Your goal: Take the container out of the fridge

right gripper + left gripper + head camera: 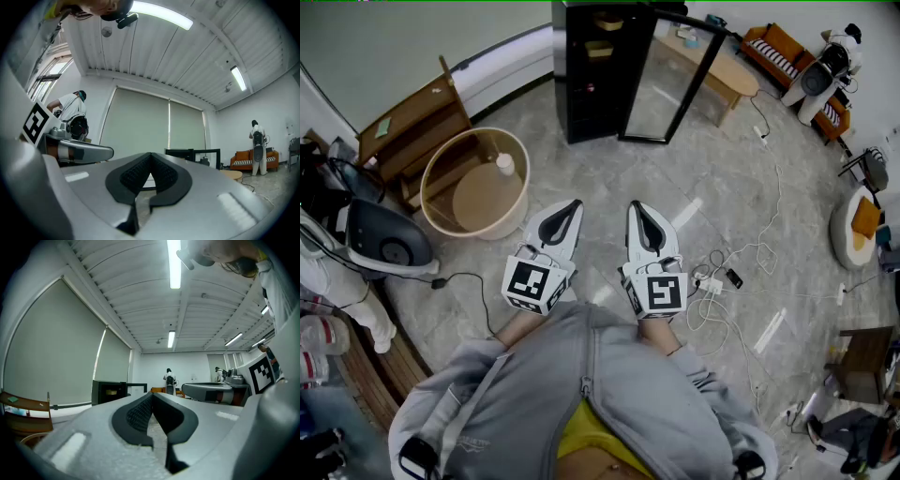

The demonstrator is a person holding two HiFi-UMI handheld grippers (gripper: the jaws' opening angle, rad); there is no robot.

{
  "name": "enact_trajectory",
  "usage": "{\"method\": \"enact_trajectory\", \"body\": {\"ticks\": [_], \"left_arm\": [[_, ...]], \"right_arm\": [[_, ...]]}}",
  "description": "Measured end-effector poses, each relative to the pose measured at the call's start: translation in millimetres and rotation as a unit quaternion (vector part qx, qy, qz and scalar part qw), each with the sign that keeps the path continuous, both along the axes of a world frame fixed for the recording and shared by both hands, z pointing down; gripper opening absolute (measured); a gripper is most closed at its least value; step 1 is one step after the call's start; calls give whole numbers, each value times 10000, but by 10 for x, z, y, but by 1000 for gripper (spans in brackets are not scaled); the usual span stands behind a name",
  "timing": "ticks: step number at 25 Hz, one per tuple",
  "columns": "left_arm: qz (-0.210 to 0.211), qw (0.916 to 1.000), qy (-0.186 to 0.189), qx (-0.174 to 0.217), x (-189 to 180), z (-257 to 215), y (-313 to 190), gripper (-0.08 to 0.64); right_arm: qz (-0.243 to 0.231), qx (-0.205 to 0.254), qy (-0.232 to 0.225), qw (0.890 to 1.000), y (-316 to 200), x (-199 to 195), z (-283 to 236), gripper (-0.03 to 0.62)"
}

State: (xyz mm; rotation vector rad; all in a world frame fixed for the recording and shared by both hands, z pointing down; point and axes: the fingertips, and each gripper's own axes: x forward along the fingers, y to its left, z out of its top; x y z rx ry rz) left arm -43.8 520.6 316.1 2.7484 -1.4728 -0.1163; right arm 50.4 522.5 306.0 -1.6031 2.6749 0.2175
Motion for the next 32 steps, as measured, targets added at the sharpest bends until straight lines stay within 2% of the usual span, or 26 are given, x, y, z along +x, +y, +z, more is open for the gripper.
{"method": "enact_trajectory", "body": {"ticks": [9, 18, 23, 32], "left_arm": [[87, 9998, 175, -7, -16, 139, -756, 3], [316, 9993, 137, 127, -110, 71, -2114, 3], [359, 9992, 136, 101, -243, 66, -2880, 3], [552, 9984, 132, -53, -354, 208, -3840, 3]], "right_arm": [[102, 5, 56, 9999, -686, 6, 89, -2], [84, -24, -6, 10000, -2057, -190, 58, 0], [43, -237, -51, 9997, -2805, -344, 159, 0], [246, -496, -214, 9982, -3699, -437, 308, 0]]}}
